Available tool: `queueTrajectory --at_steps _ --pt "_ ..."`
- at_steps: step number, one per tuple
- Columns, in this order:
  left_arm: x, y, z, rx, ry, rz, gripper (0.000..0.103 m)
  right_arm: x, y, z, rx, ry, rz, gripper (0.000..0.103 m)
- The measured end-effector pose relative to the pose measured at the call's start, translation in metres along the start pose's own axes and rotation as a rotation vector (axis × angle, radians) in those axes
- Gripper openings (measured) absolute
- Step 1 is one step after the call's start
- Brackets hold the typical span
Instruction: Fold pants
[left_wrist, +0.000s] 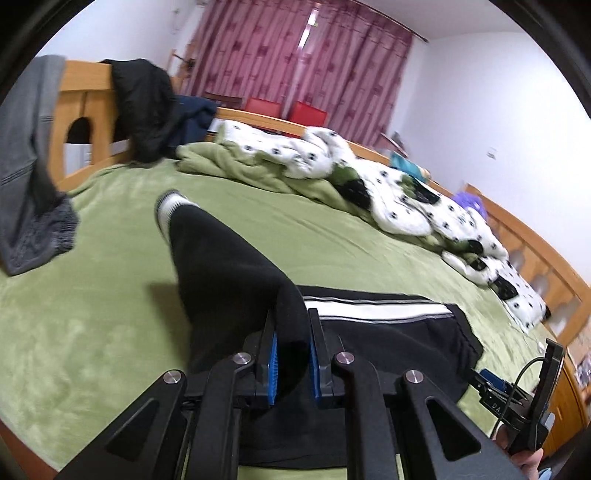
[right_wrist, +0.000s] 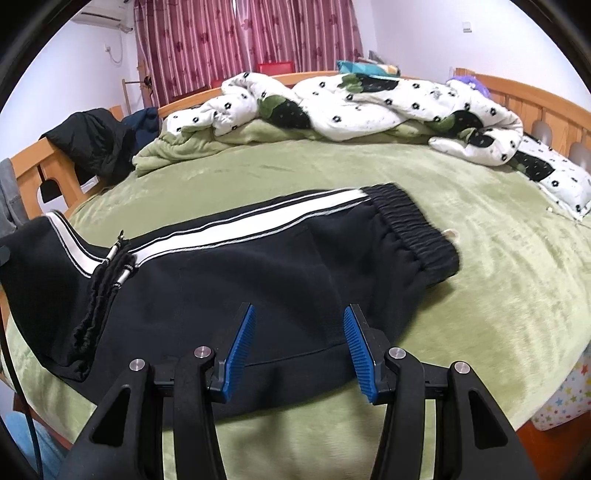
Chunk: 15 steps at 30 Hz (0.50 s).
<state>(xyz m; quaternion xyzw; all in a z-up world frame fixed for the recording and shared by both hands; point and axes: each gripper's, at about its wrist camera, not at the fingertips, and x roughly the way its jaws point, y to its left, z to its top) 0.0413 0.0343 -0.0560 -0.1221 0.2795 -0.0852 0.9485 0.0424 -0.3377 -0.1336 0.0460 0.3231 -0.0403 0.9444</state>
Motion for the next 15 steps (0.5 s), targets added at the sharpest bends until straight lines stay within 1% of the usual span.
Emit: queueTrajectory --at_steps 4,6,8,12,15 --pt "0.013 -0.042 -0.007 0.032 0.033 -0.061 0.012 -0.009 -0.019 -0.003 0.009 -0.018 -0.021 0.049" --pt "0.019 -0.056 -0.012 0.043 0.047 -0.089 0.012 -0.011 -0.030 -0.005 0.018 -0.024 -0.037 0.049" --pt "0.029 -0.076 -0.020 0.061 0.077 -0.116 0.012 -0.013 -0.039 -0.006 0.029 -0.023 -0.054 0.049" --pt "0.050 -0.101 -0.047 0.085 0.141 -0.132 0.012 -0.016 -0.061 -0.008 0.097 -0.013 -0.035 0.049" --pt "0.072 -0.109 -0.070 0.065 0.220 -0.136 0.012 -0.017 -0.065 -0.009 0.122 -0.013 -0.029 0.049"
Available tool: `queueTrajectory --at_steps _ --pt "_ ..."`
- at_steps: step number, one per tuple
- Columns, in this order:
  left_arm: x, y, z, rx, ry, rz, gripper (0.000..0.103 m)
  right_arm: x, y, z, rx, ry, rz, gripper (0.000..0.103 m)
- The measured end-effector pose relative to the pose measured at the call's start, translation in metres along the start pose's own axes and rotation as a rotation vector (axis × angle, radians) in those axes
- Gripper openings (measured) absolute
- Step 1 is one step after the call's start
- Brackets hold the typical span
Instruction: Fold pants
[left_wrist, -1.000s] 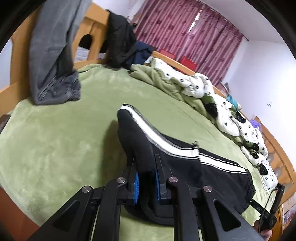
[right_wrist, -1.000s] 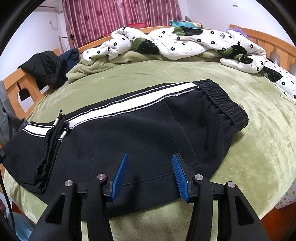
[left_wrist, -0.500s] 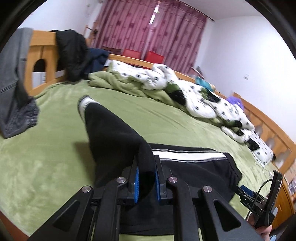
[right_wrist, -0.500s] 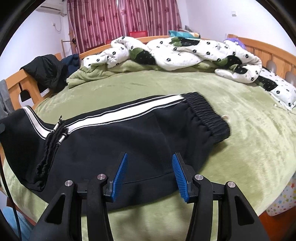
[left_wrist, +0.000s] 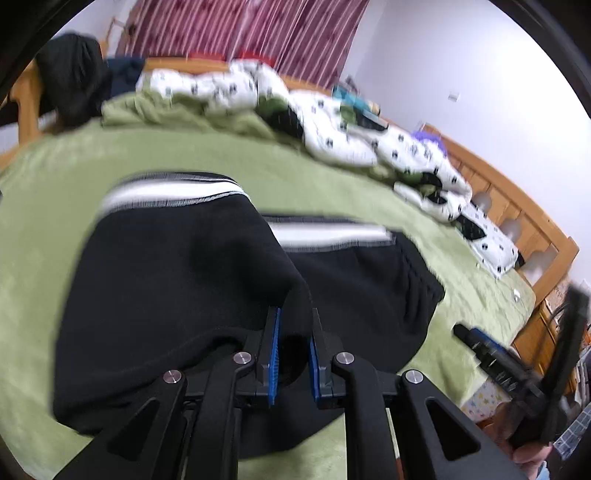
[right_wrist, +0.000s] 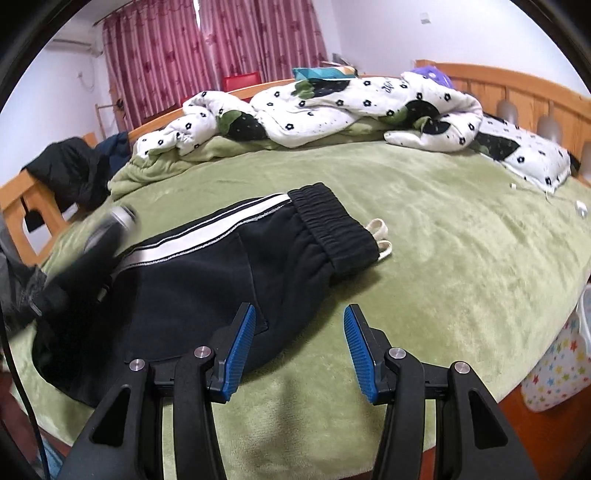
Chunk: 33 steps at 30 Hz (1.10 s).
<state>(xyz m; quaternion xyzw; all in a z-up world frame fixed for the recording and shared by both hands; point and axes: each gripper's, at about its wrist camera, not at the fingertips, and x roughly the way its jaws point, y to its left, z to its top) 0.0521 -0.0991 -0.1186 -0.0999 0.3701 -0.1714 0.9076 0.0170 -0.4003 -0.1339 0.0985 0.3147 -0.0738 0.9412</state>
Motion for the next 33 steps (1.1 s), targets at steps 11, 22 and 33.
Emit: queueTrajectory --at_steps 11,22,33 --pt "0.003 0.005 -0.009 -0.031 0.079 -0.014 0.019 0.008 0.028 0.000 -0.023 0.028 0.036 0.049" --pt "-0.078 0.086 -0.015 -0.068 -0.048 0.150 0.051 0.029 0.107 -0.005 -0.031 0.161 0.369 0.058" --pt "-0.059 0.148 -0.070 -0.155 0.116 0.019 0.051 0.092 0.175 -0.015 -0.058 0.355 0.437 0.030"
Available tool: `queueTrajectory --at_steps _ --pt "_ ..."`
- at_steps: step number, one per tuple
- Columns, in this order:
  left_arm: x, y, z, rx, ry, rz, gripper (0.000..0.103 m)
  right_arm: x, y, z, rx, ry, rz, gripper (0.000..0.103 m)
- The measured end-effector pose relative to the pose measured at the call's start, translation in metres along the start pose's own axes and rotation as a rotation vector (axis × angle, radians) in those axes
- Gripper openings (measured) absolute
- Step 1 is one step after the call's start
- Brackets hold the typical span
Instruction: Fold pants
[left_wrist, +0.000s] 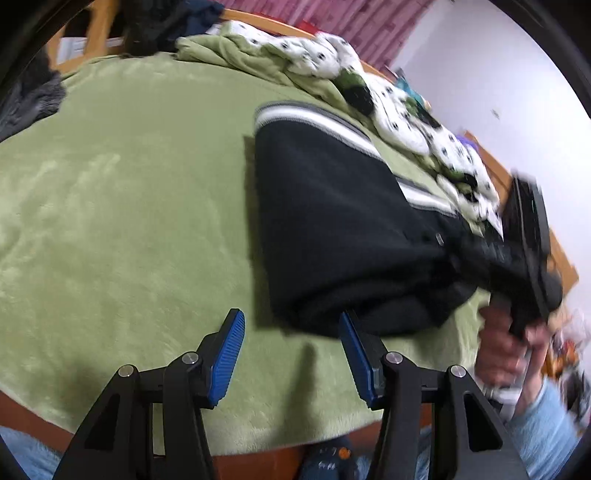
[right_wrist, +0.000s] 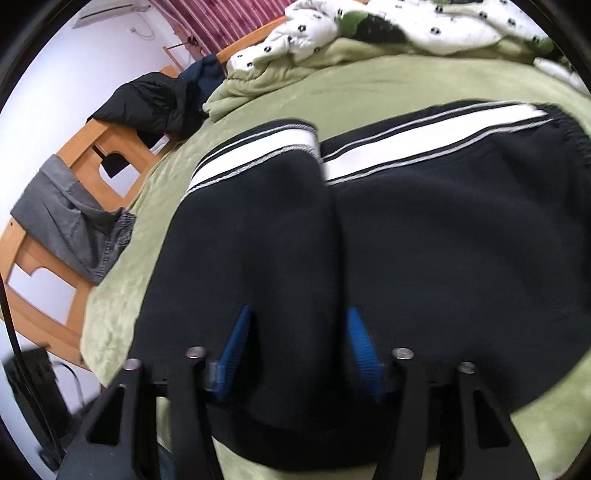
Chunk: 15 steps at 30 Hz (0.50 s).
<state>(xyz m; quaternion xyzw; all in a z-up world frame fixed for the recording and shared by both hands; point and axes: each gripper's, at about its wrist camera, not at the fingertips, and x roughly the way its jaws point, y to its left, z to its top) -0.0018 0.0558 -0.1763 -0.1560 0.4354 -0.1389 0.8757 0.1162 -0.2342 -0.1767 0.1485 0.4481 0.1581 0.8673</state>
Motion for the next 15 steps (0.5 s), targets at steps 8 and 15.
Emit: queueTrajectory --at_steps 8,15 --pt "0.026 -0.031 -0.001 -0.006 -0.025 0.040 0.052 -0.054 0.022 0.017 -0.099 -0.155 0.119 0.018" --pt "0.033 -0.062 -0.003 -0.011 -0.089 0.095 0.051 -0.108 -0.005 0.043 -0.131 -0.290 0.149 0.017"
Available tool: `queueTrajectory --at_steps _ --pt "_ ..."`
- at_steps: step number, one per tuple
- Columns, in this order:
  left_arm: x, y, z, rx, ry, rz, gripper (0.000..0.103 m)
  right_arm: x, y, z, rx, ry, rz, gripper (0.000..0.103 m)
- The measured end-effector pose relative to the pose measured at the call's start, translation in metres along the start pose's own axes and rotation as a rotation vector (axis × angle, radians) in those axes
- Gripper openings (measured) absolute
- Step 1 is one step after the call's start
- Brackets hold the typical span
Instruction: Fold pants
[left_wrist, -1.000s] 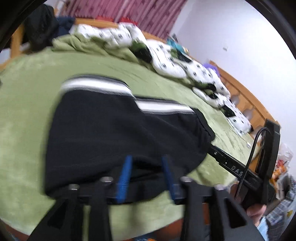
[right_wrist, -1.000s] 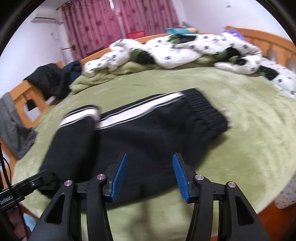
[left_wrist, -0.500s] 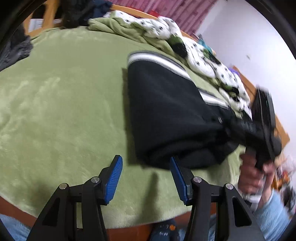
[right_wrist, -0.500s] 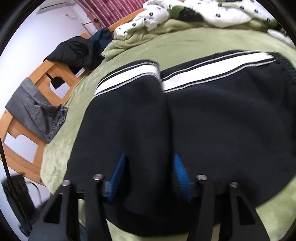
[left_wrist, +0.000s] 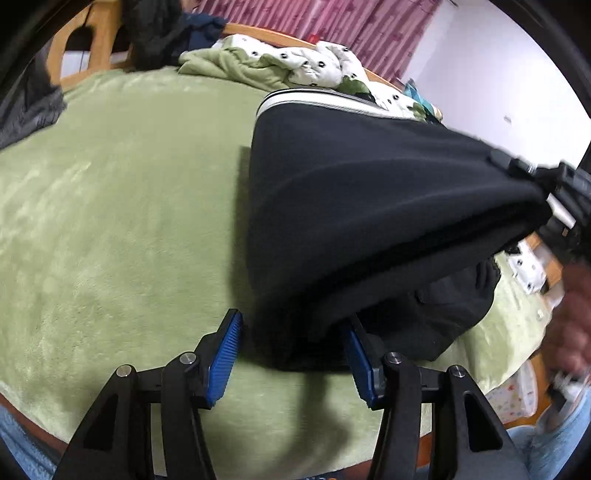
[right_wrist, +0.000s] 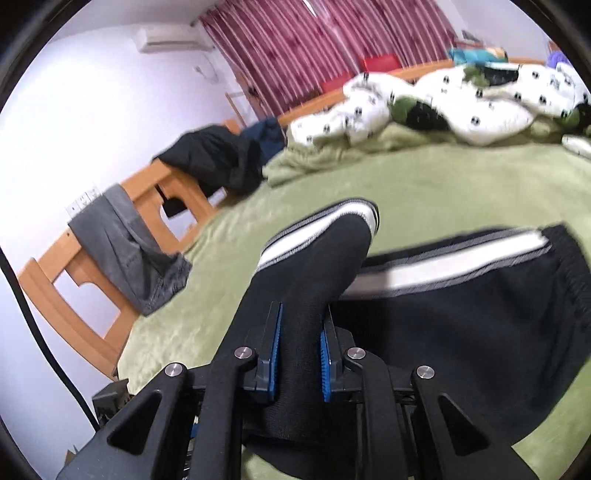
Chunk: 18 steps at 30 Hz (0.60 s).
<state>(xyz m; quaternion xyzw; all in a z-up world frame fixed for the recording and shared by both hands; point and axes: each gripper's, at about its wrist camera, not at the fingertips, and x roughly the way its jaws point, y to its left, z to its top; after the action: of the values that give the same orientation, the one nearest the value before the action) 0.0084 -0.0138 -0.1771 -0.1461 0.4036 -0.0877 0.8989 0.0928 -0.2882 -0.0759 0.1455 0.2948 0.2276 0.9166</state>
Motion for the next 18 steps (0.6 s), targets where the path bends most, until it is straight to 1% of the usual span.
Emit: queueTrajectory --at_steps 2,4,5,6,7,8,9,10,12,15,16,17,18 --pt "0.003 -0.013 0.001 0.032 -0.005 0.008 0.051 -0.021 -0.022 0.009 0.018 -0.045 -0.012 0.017" --pt "0.005 -0.028 0.002 0.060 -0.013 -0.005 0.049 -0.037 -0.039 0.015 0.028 -0.075 -0.035 0.016" --pt "0.007 -0.037 0.003 0.082 -0.007 0.002 0.044 -0.047 -0.050 0.018 0.031 -0.099 -0.052 0.016" --pt "0.009 -0.046 0.005 0.107 -0.004 0.013 0.032 -0.058 -0.064 0.021 0.037 -0.123 -0.081 0.016" --pt "0.012 -0.057 0.005 0.145 0.002 0.034 0.030 -0.066 -0.075 0.022 0.049 -0.135 -0.097 0.016" --pt "0.013 -0.063 0.006 0.170 0.006 0.050 0.030 -0.073 -0.087 0.021 0.068 -0.147 -0.103 0.016" --pt "0.014 -0.069 0.005 0.196 0.005 0.055 0.030 -0.080 -0.107 0.017 0.104 -0.159 -0.113 0.016" --pt "0.014 -0.074 0.004 0.217 0.000 0.048 0.031 -0.084 -0.122 0.012 0.120 -0.153 -0.140 0.016" --pt "0.013 -0.078 0.004 0.241 0.007 0.030 0.032 -0.090 -0.148 0.000 0.158 -0.143 -0.163 0.016" --pt "0.013 -0.083 0.004 0.286 0.027 0.011 0.033 -0.093 -0.172 -0.014 0.183 -0.122 -0.226 0.016" --pt "0.013 -0.084 0.003 0.305 0.038 0.010 0.036 -0.091 -0.176 -0.018 0.188 -0.110 -0.230 0.016" --pt "0.014 -0.085 0.003 0.323 0.050 0.011 0.036 -0.085 -0.182 -0.023 0.185 -0.079 -0.253 0.016" --pt "0.013 -0.084 0.002 0.339 0.061 -0.006 0.036 -0.076 -0.190 -0.030 0.190 -0.038 -0.296 0.016"
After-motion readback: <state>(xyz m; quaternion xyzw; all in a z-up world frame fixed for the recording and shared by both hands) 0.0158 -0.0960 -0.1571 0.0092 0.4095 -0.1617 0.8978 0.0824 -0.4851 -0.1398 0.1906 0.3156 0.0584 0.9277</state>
